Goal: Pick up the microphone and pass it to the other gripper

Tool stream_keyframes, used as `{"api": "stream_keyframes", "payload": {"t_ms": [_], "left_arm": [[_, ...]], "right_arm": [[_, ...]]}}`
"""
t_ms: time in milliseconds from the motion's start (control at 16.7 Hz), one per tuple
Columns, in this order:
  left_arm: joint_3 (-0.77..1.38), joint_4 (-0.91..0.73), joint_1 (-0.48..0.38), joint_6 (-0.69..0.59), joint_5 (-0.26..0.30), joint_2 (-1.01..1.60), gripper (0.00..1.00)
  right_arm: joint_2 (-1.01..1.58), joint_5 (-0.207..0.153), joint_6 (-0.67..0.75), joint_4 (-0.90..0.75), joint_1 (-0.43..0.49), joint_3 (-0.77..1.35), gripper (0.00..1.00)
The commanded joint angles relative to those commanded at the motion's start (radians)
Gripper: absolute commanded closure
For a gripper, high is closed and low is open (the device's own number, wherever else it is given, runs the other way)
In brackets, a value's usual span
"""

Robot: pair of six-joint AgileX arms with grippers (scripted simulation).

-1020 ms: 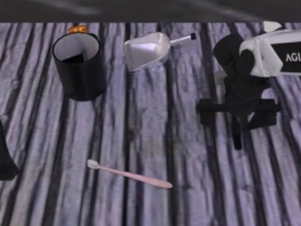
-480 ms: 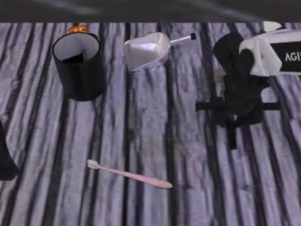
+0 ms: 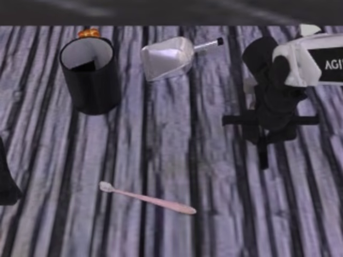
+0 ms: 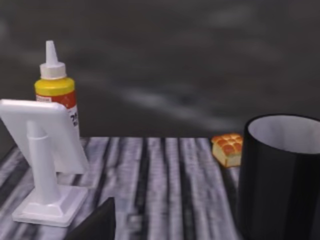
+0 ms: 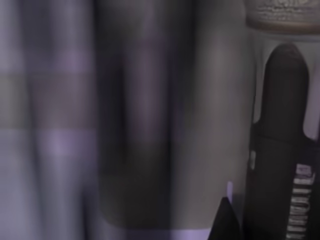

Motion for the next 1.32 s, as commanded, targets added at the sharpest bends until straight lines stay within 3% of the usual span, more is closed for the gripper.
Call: {"api": "stream_keyframes", "payload": {"t_ms": [180, 360, 1020, 1320], "left_arm": [[0.000, 0.000, 0.000, 0.000, 0.000, 0.000, 0.00], [0.000, 0.000, 0.000, 0.000, 0.000, 0.000, 0.00], [0.000, 0.000, 0.000, 0.000, 0.000, 0.000, 0.00], [0.000, 0.000, 0.000, 0.000, 0.000, 0.000, 0.00]], "right_arm": [[-0.018, -0.029, -0.025, 0.096, 0.002, -0.022, 1.00], [-0.050, -0.079, -0.067, 0.271, 0.002, -0.066, 1.00], [-0.246, -0.344, -0.293, 1.224, -0.004, -0.358, 1.00], [-0.343, -0.428, -0.373, 1.504, -0.008, -0.446, 1.00]]}}
